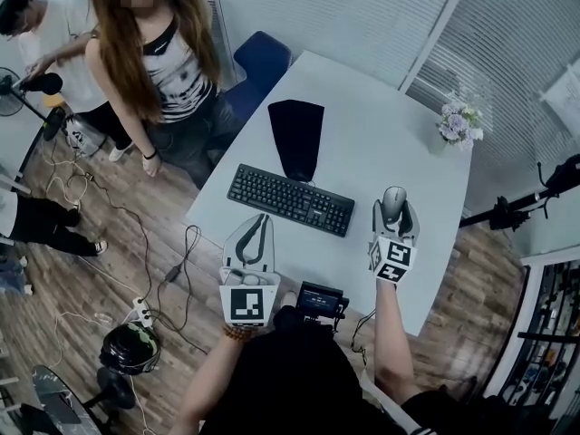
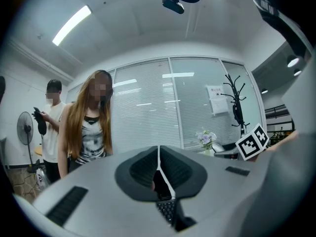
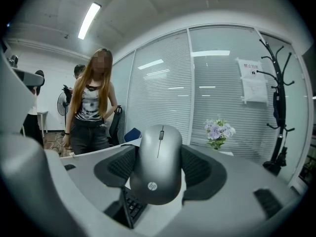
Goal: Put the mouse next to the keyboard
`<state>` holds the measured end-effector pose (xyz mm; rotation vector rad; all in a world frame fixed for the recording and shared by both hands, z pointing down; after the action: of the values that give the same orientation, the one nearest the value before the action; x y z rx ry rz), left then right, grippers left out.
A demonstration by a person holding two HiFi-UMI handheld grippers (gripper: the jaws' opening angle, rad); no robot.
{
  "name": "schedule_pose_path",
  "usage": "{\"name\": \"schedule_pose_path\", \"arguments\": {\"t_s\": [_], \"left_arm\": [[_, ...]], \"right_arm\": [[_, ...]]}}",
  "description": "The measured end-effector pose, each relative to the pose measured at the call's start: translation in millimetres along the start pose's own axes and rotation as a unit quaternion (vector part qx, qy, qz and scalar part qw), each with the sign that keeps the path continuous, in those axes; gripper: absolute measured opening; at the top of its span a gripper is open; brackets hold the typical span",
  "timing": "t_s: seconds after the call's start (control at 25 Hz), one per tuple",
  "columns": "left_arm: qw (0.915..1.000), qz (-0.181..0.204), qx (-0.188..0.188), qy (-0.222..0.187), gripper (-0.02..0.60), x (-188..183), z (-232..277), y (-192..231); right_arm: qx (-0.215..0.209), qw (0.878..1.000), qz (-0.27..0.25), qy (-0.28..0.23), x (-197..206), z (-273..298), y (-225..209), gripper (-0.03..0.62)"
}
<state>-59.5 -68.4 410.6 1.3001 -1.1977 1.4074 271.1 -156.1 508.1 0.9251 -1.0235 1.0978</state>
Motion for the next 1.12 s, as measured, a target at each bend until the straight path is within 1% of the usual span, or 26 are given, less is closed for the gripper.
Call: {"name": "schedule_pose_path", "arguments": {"t_s": [0.08,0.24,0.4,0.6,0.76,0.88,1.04,1.12], "left_arm": [[1.0000,0.000,-0.003,-0.006,0.012,-1.3,-0.1,1.0],[0.9998,-0.014,-0.014,0.001,0.014,-1.5,-0.2,3.7],[0.9998,-0.015,-0.012,0.004,0.012,0.1,0.8,-0.1],[0.9999,-0.009,-0.011,0.000,0.014,-1.6,3.9,0.8],[0.9998,-0.016,-0.012,0.008,0.014,0.8,7.0,-2.5],[0.9999,-0.009,-0.010,0.006,0.012,1.1,10.1,-2.2],[0.9998,-0.005,-0.018,-0.009,0.014,-0.5,9.7,2.9],[0.9996,-0.013,-0.023,0.001,0.014,1.0,6.3,1.4]], "right_arm": [[0.000,1.000,0.002,0.009,7.0,4.4,-0.2,0.295],[-0.005,1.000,0.000,0.026,18.1,18.0,-1.6,0.295],[-0.004,0.999,0.006,0.048,32.2,24.4,-8.1,0.295],[-0.006,0.997,0.011,0.075,50.0,34.3,-5.2,0.295],[-0.003,0.996,0.014,0.090,61.7,40.1,-8.9,0.295],[-0.001,0.995,0.017,0.100,69.1,46.8,-10.0,0.295],[-0.003,0.993,0.021,0.118,80.3,55.0,-6.5,0.295],[0.000,0.991,0.023,0.131,88.8,55.4,-10.7,0.295]]}}
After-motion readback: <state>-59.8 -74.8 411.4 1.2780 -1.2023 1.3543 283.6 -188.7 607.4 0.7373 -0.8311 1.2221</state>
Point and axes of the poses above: the fingertips, and each gripper's own axes: z forward along the fingers, y to its left, x out of its underside, the point moved 9 cm from there along -z, backward along the fingers, and after that the axes turned 6 degrees about -x, right-handed, at the moved point
